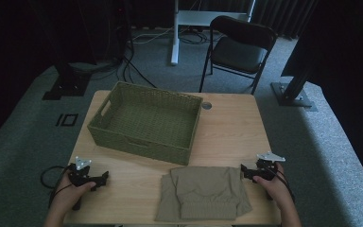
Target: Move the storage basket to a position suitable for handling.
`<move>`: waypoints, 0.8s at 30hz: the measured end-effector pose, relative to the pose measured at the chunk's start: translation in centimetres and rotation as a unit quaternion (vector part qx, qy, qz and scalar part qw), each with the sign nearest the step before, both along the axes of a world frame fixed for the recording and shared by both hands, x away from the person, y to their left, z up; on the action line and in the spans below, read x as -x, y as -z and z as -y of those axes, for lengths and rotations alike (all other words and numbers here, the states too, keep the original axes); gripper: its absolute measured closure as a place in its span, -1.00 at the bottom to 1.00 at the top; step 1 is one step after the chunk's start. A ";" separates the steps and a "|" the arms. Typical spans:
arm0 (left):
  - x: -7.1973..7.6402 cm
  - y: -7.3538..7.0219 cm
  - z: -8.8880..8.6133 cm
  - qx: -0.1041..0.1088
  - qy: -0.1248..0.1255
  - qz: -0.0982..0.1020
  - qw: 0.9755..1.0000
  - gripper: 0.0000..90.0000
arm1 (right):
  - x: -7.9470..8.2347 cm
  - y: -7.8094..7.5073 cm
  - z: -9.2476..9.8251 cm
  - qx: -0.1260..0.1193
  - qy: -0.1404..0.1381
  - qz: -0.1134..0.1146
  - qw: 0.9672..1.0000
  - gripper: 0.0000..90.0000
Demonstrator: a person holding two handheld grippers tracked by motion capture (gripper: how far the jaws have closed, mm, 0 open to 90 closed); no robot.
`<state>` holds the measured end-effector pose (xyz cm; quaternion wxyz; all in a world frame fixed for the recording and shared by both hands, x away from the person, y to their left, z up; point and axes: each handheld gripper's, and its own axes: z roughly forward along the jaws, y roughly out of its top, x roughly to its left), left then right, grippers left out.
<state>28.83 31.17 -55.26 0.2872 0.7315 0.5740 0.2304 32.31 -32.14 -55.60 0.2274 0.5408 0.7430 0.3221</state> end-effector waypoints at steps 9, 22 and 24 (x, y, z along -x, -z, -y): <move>-0.4 0.0 -1.1 0.002 0.048 0.001 0.999 -0.99 | 0.0 0.0 0.0 0.000 0.000 0.000 1.000 -0.74; -1.5 -0.7 -2.2 0.024 0.015 0.039 0.999 -0.72 | -0.9 -0.8 -0.4 0.005 0.003 0.011 1.000 -0.72; -1.7 -0.9 -2.3 0.017 0.016 0.041 0.999 -0.72 | -1.1 -1.2 -0.7 0.000 0.003 0.015 1.000 -0.72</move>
